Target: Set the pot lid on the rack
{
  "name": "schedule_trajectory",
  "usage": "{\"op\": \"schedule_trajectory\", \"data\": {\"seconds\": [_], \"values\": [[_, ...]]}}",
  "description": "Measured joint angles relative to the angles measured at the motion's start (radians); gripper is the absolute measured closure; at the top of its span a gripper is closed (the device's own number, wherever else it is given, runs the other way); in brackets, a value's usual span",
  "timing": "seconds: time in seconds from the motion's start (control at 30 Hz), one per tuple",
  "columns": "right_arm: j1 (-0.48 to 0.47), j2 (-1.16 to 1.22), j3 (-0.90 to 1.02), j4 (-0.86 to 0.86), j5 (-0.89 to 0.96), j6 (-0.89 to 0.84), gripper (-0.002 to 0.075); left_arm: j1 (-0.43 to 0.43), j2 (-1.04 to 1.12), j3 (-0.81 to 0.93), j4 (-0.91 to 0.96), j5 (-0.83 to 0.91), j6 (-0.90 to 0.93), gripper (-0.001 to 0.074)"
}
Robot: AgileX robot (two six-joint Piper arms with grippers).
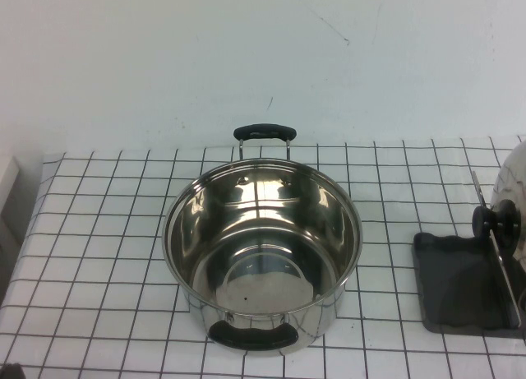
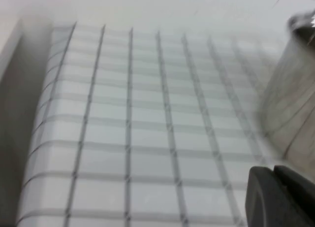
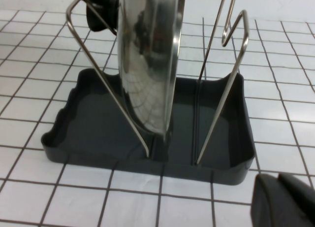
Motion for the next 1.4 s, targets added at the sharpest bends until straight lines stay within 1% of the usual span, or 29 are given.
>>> {"op": "schedule_trajectory", "data": {"seconds": [0.03, 0.07, 0.13, 0.23, 0.3, 0.5, 0.63, 0.8, 0.87, 1.0, 1.4], "values": [[0.0, 0.0, 0.0, 0.0, 0.0, 0.0, 0.0728, 0.0, -0.023, 0.0, -0.147, 0.055, 0.173, 0.0737], [0.0, 0.0, 0.0, 0.0, 0.0, 0.0, 0.0729, 0.002, -0.045, 0.0, -0.269, 0.097, 0.295, 0.0737], [0.0, 0.0, 0.0, 0.0, 0.0, 0.0, 0.0728, 0.006, -0.11, 0.0, -0.419, 0.176, 0.516, 0.0737], [0.0, 0.0, 0.0, -0.002, 0.0, 0.0, 0.0728, 0.043, -0.209, 0.0, -0.496, 0.225, 0.645, 0.0737], [0.0, 0.0, 0.0, -0.002, 0.0, 0.0, 0.0728, 0.088, -0.239, 0.0, -0.502, 0.227, 0.678, 0.0737], [0.0, 0.0, 0.0, -0.002, 0.0, 0.0, 0.0728, 0.262, -0.243, -0.002, -0.488, 0.236, 0.686, 0.0737], [0.0, 0.0, 0.0, -0.002, 0.0, 0.0, 0.0729, 0.325, -0.243, -0.002, -0.517, 0.236, 0.729, 0.0737], [0.0, 0.0, 0.0, -0.002, 0.0, 0.0, 0.0728, 0.335, -0.244, -0.004, -0.629, 0.236, 0.861, 0.0737], [0.0, 0.0, 0.0, -0.002, 0.0, 0.0, 0.0728, 0.335, -0.244, -0.004, -0.67, 0.236, 0.889, 0.0737], [0.0, 0.0, 0.0, -0.002, 0.0, 0.0, 0.0729, 0.336, -0.244, -0.004, -0.715, 0.236, 0.909, 0.0737], [0.0, 0.0, 0.0, -0.002, 0.0, 0.0, 0.0729, 0.336, -0.244, -0.004, -0.763, 0.24, 0.94, 0.0737]]}}
